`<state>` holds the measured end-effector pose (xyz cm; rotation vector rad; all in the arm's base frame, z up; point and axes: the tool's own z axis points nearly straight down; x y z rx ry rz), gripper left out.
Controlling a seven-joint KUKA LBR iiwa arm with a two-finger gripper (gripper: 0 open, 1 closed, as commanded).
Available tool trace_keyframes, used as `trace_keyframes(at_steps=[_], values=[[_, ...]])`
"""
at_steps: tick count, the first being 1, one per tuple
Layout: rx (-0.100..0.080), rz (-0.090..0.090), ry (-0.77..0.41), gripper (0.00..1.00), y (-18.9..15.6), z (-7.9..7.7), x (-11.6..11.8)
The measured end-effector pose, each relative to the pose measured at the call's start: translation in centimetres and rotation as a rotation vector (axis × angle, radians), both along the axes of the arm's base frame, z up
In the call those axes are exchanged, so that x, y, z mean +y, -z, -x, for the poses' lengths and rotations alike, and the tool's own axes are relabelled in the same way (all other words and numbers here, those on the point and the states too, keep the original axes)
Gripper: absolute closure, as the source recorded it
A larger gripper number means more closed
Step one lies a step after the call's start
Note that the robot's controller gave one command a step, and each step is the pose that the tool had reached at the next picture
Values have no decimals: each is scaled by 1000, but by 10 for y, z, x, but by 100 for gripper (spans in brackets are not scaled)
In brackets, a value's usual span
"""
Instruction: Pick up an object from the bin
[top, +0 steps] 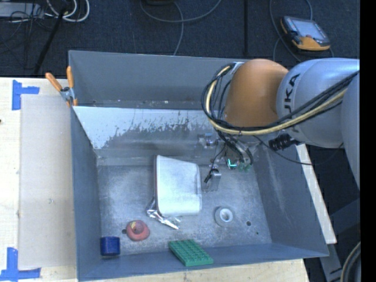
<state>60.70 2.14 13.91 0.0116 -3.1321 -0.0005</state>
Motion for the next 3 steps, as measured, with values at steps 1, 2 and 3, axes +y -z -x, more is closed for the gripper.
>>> trace_keyframes(at_steps=[1, 2, 3], values=[[1, 1, -146, 0, 51, 67, -88], [-3, -3, -175, 0, 71, 117, -81], [-15, 1, -226, 0, 69, 55, -124]])
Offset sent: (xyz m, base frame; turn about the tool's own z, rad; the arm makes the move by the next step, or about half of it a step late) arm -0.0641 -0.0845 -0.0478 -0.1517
